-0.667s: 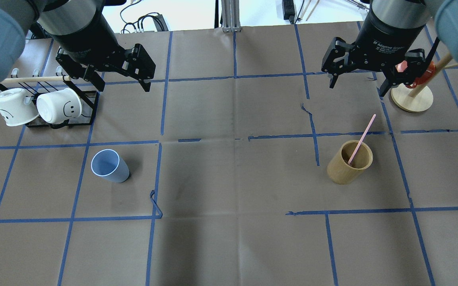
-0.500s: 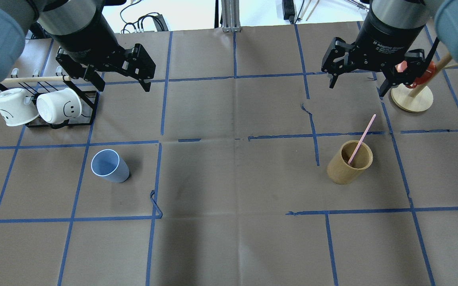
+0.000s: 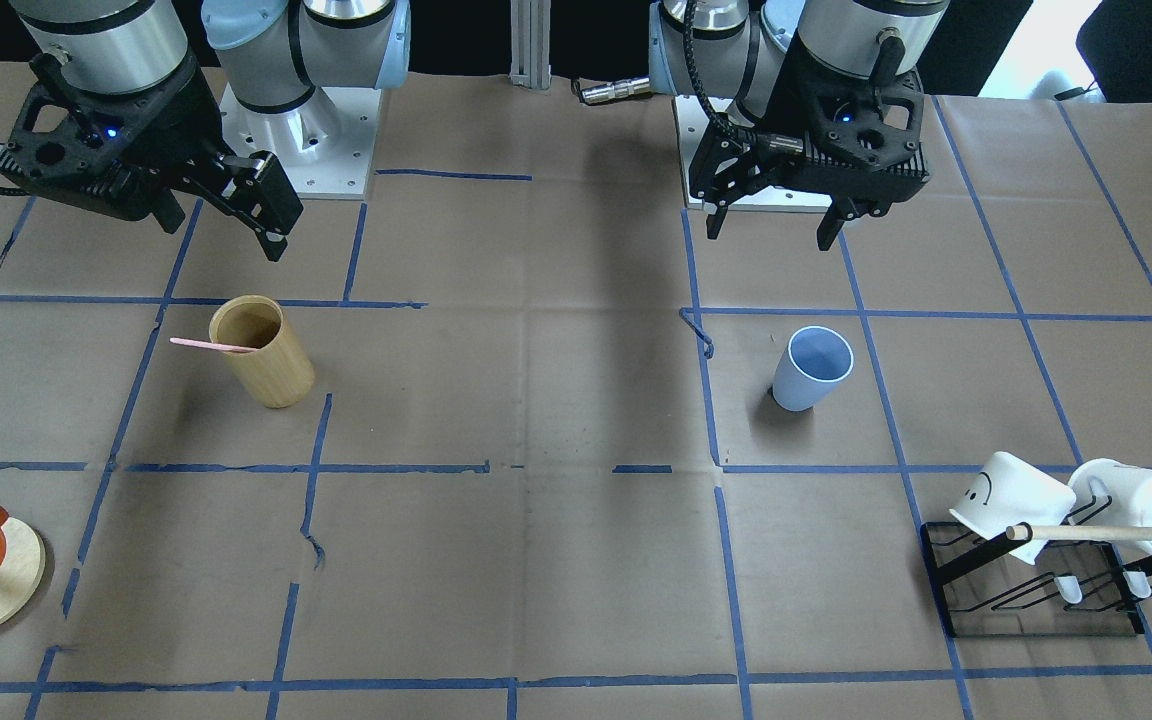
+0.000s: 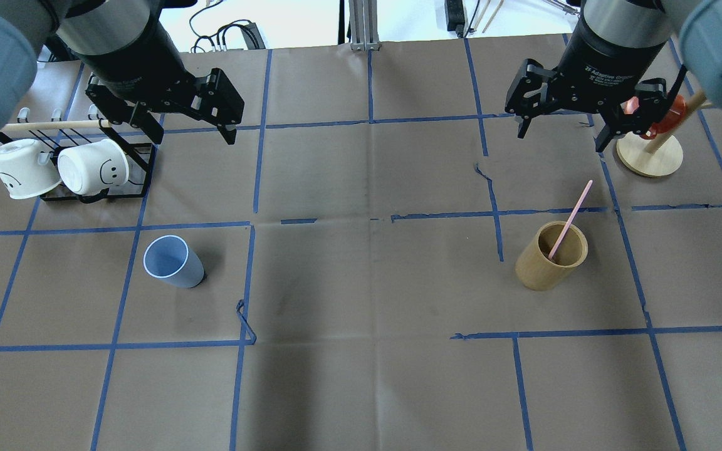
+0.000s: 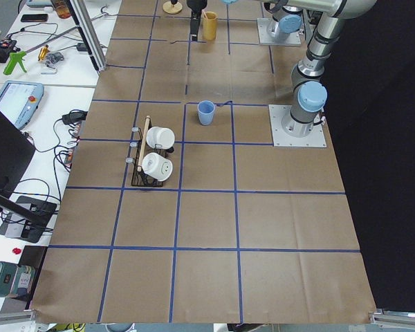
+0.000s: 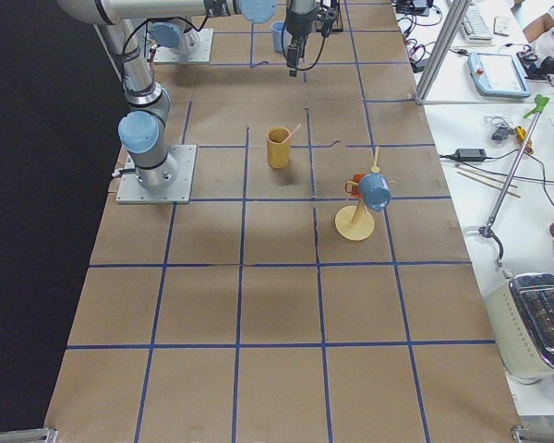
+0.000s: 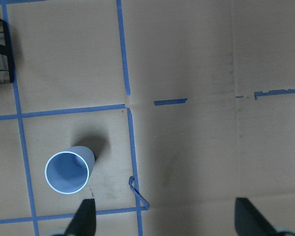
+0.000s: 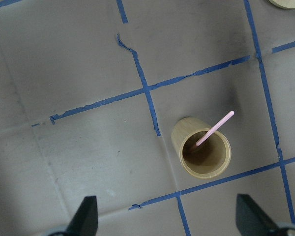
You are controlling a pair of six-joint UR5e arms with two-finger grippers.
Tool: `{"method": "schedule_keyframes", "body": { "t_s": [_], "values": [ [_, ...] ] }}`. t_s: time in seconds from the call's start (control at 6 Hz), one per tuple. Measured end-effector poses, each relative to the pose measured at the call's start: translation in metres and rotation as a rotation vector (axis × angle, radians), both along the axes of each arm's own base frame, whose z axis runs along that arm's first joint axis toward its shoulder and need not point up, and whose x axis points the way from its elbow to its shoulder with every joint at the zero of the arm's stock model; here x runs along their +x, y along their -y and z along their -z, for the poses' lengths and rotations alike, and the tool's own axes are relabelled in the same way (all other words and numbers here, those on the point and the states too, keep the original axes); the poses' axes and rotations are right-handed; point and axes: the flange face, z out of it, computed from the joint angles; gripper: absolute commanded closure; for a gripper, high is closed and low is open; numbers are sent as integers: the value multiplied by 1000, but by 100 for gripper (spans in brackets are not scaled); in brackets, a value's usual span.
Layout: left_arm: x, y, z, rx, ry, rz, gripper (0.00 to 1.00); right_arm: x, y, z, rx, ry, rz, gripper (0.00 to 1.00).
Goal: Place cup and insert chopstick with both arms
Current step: 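Move left gripper toward the blue cup while right approaches the pink chopstick, then grasp the blue cup with left gripper while right grasps the pink chopstick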
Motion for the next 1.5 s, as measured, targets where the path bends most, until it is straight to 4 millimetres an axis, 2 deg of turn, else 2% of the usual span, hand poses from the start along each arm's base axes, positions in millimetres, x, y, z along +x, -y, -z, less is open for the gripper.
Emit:
{"method": "schedule_keyframes", "body": {
  "t_s": [0.33,0.67,0.83,1.17,1.5],
  "values": [
    [0,-1,-1,0,1,-1,2,-10,3,2,3,-11,-15,0],
    [2,-1,0,4,2,-1,2,-70,12,7,22,-10,-20,0],
    [13,0,14,36,4,-20,2,-92,10,16,39,-2,-12,0],
    [58,-2,78,130,2,-33,2,-99,14,48,45,11,-4,0],
    [93,-12,172,115,-2,-12,2,-100,19,115,1,3,-4,0]
  ]
}}
